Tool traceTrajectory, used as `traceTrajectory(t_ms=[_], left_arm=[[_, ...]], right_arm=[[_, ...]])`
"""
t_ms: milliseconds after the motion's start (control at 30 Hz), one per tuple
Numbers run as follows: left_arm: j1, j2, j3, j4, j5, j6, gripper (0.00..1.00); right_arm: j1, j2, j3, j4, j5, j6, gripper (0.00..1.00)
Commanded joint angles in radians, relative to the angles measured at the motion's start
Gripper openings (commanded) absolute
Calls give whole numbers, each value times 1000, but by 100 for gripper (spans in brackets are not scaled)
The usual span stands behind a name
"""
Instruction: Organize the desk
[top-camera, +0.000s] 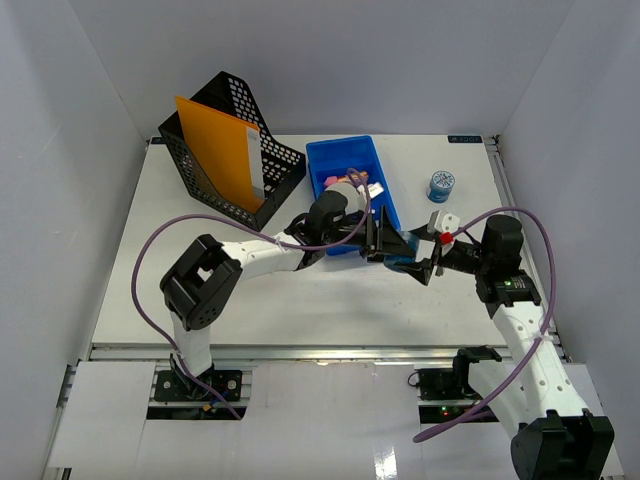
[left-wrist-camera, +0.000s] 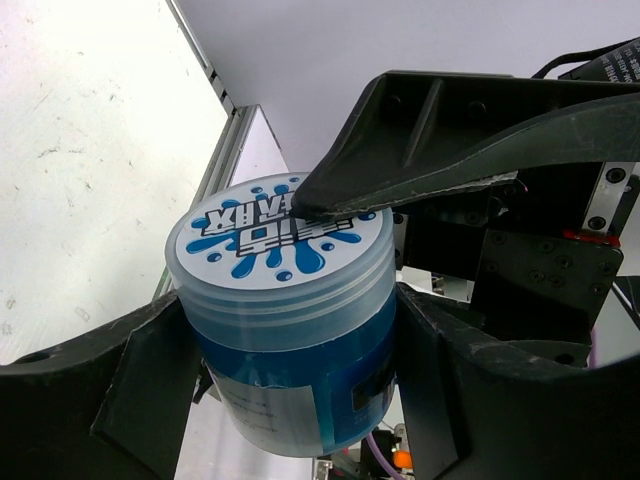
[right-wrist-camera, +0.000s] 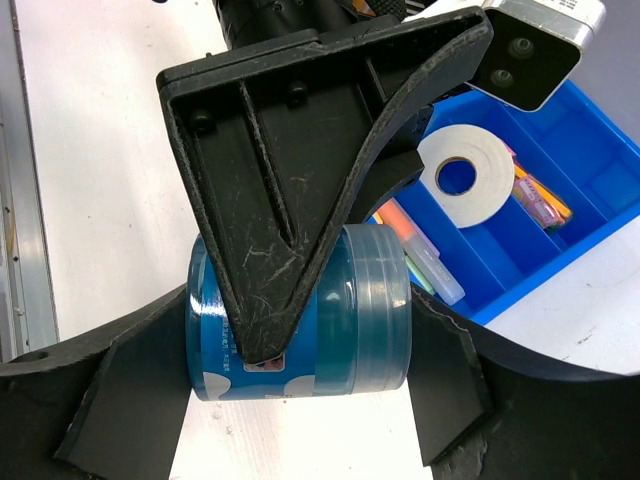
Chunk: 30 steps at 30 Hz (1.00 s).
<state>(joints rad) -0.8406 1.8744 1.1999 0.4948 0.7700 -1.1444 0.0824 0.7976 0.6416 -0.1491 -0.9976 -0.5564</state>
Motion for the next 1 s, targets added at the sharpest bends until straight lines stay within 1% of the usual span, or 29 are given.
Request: traceTrajectory(t_ms=[0, 67, 100, 133, 200, 233, 333, 400, 433, 500, 667, 800, 900, 967], left_arm=[[-5, -32, 44, -16, 36, 3, 52], [-5, -34, 46, -13, 41, 0, 41], [-5, -35, 46, -19, 44, 2, 34], [-5, -38, 47, -29, 47, 8, 27], [-5, -51, 52, -71, 40, 42, 16], [-4, -57, 55, -90, 35, 59, 13], [1, -80, 62, -148, 12, 106, 7], [11, -90, 74, -219, -14, 143, 5], [19, -95, 77, -253, -26, 169, 4], [37, -104, 90, -307, -47, 227, 1], [79, -136, 108, -414, -91, 309, 0], [127, -151, 161, -553, -140, 386, 0], [169, -147, 244, -676, -187, 460, 0], [193, -115, 334, -777, -291, 523, 0]], right_arm=[[17, -7, 0, 85, -2, -8, 15], [20, -3, 0, 83, 4, -11, 23], [22, -1, -1, 81, 8, -14, 30], [24, 3, -2, 80, 12, -18, 38], [26, 6, -4, 78, 20, -24, 58], [26, 5, -6, 77, 23, -25, 66], [28, -1, -12, 83, 28, -24, 84], [28, -1, -13, 81, 33, -19, 95], [28, 2, -9, 78, 33, -19, 94], [28, 5, -3, 62, 30, -19, 90], [27, -7, 4, 33, 29, -33, 90], [25, -33, 4, 13, 34, -45, 90], [21, -51, 3, 13, 48, -23, 90], [17, -54, 3, 16, 67, -10, 90]])
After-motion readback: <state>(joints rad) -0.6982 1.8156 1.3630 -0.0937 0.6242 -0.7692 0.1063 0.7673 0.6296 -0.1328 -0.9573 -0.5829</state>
